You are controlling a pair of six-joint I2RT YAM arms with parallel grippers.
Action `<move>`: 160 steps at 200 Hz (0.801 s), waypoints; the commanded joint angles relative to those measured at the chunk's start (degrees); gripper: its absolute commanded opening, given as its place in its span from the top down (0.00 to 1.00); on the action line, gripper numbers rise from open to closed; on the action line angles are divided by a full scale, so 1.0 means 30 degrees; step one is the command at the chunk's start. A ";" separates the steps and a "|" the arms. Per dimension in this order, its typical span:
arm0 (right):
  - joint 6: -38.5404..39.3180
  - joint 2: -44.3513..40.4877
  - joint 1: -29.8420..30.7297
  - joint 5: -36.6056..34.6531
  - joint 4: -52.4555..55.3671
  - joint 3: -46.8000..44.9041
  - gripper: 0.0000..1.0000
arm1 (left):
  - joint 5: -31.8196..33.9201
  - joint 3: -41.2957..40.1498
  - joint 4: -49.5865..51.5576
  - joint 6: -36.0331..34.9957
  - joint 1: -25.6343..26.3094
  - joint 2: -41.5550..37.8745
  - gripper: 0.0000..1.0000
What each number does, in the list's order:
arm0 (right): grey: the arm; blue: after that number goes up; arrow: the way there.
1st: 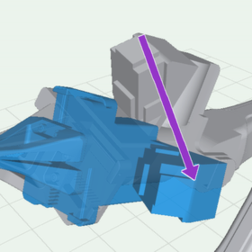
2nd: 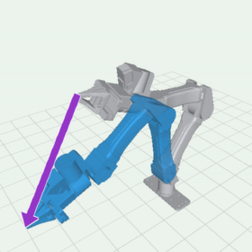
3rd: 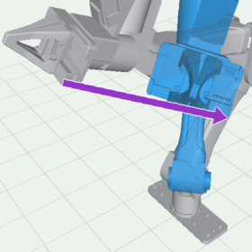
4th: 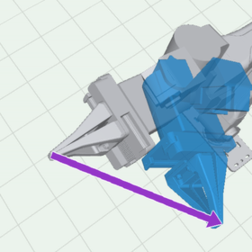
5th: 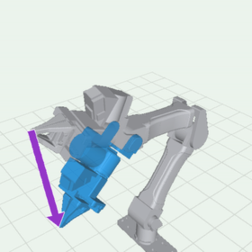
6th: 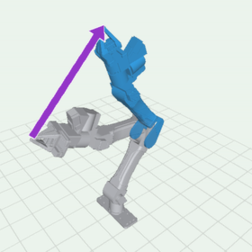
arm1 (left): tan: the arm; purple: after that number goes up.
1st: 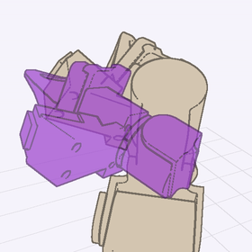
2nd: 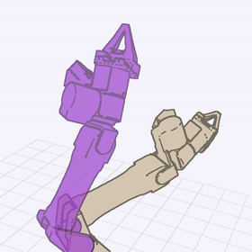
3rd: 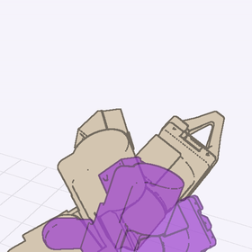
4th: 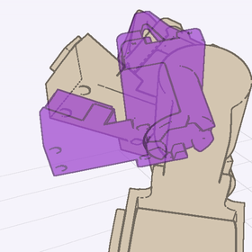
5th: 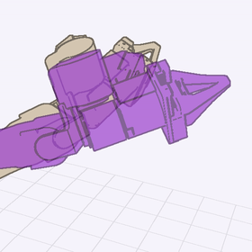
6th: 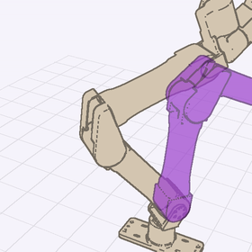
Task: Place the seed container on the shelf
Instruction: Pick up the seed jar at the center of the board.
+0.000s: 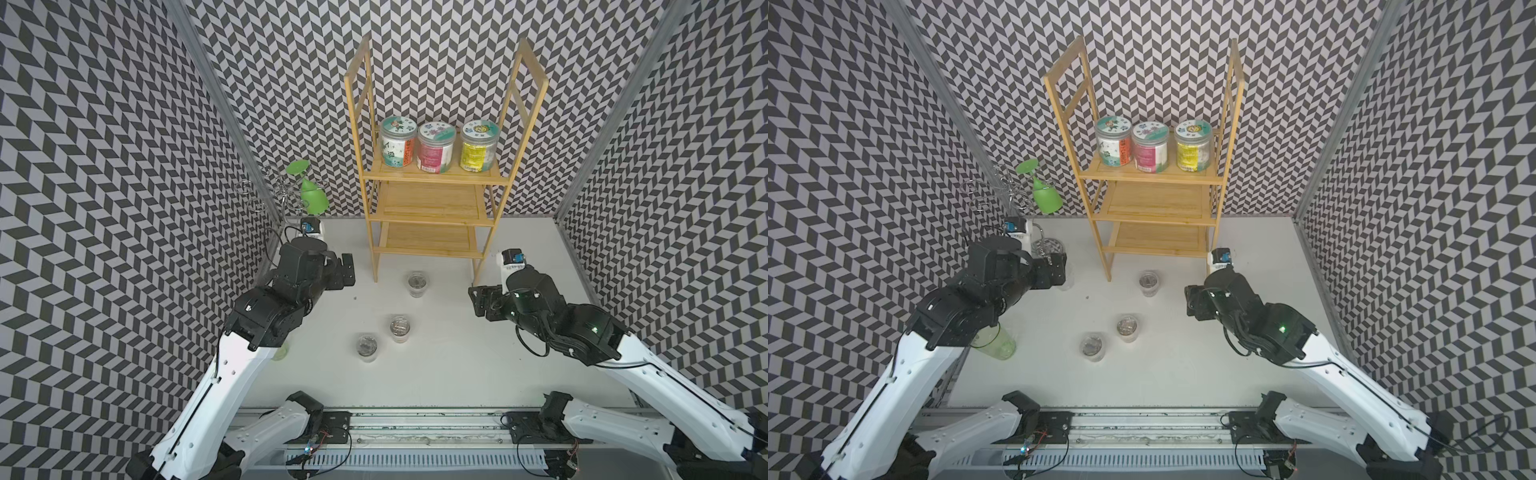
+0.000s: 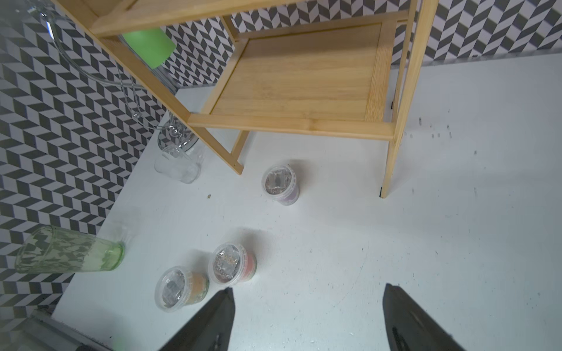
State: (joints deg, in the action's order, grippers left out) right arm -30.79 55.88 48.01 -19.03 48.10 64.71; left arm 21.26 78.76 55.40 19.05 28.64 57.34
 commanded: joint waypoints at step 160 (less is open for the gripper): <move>-0.0951 -0.1664 0.0145 0.2187 -0.2002 -0.4239 0.15 | -0.6795 -0.7438 0.4557 0.5689 0.1380 0.2021 0.00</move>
State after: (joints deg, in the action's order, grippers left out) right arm -32.88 52.38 48.21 -12.03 45.25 52.77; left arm 4.84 57.60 68.25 32.86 31.40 62.39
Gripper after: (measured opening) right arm 0.846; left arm 0.995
